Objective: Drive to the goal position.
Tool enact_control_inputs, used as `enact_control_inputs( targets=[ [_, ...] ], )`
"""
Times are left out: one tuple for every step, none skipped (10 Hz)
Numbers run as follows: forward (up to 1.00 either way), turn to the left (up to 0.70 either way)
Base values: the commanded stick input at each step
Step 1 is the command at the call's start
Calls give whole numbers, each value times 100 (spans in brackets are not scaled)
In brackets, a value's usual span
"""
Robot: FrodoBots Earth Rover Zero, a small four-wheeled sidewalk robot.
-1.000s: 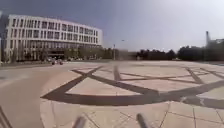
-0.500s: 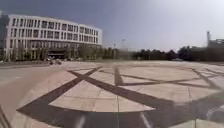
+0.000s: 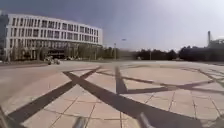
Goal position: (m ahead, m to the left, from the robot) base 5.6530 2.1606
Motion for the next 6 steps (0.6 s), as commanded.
enact_control_inputs(
  targets=[
    [100,0],
    [100,0],
    [100,0],
    [100,0],
    [100,0],
    [100,0]
  ],
)
